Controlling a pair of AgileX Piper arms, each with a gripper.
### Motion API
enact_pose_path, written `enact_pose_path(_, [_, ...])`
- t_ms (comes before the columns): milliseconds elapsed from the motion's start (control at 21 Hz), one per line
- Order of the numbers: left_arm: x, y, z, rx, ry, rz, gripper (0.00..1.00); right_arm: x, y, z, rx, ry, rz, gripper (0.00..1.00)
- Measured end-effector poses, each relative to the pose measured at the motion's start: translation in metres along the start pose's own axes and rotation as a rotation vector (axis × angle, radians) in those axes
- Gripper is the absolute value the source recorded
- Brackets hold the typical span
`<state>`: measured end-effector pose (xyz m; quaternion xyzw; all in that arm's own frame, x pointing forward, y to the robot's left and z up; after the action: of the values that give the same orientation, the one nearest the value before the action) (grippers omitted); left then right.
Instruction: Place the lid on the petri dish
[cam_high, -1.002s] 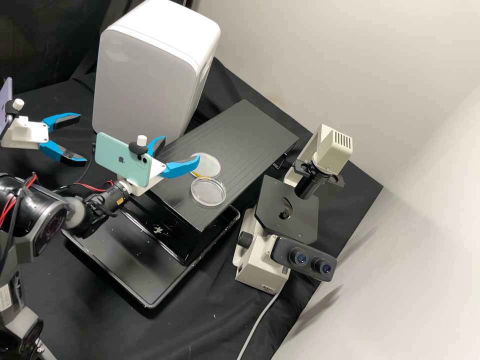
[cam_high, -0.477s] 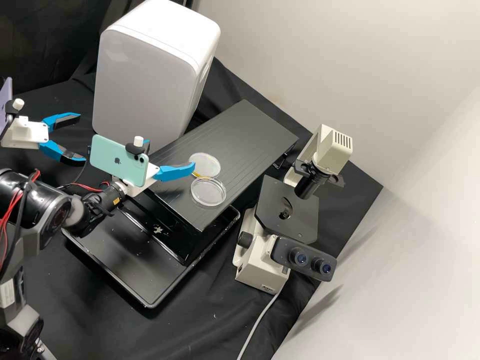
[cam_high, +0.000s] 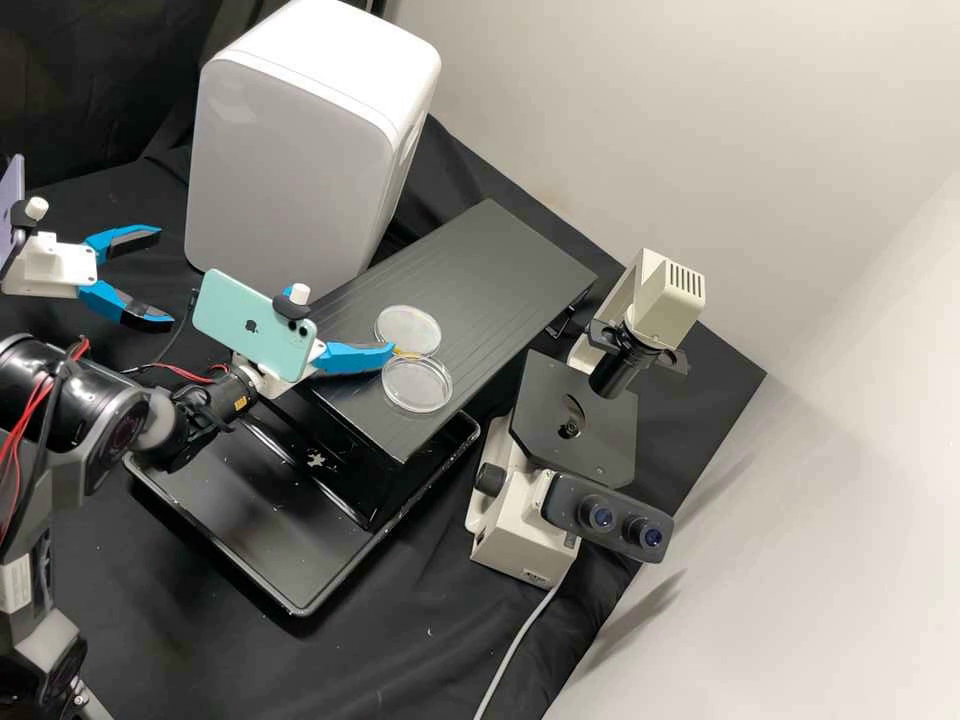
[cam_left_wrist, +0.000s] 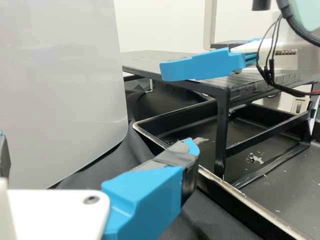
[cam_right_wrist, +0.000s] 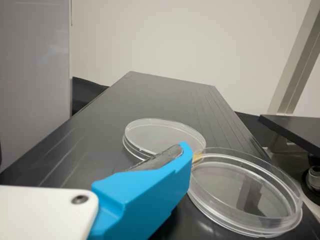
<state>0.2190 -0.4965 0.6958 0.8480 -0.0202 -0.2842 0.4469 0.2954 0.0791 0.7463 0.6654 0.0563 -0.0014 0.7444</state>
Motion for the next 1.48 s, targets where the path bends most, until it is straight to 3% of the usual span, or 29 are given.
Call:
enact_pose_path(239, [0.000,0.0000,0.000,0.000,0.001,0.000,1.00,0.002,0.000,0.001,-0.004,0.023,-0.029,1.00])
enact_pose_path(620, [0.000,0.0000,0.000,0.000,0.001,0.000,1.00,0.014,-0.003,-0.007,0.064,0.088,-0.102,1.00])
enact_pose_path(763, [0.000,0.0001,0.000,-0.001,0.002,0.001,1.00,0.019,-0.004,-0.005,0.104,0.099,-0.131,1.00])
enact_pose_path(954, [0.000,0.0000,0.000,-0.001,0.002,0.001,1.00,0.022,0.000,-0.001,0.141,0.091,-0.123,1.00])
enact_pose_path(1479, [0.000,-0.0014,-0.001,-0.001,0.003,-0.005,1.00,0.024,0.013,0.015,0.146,0.049,-0.084,1.00])
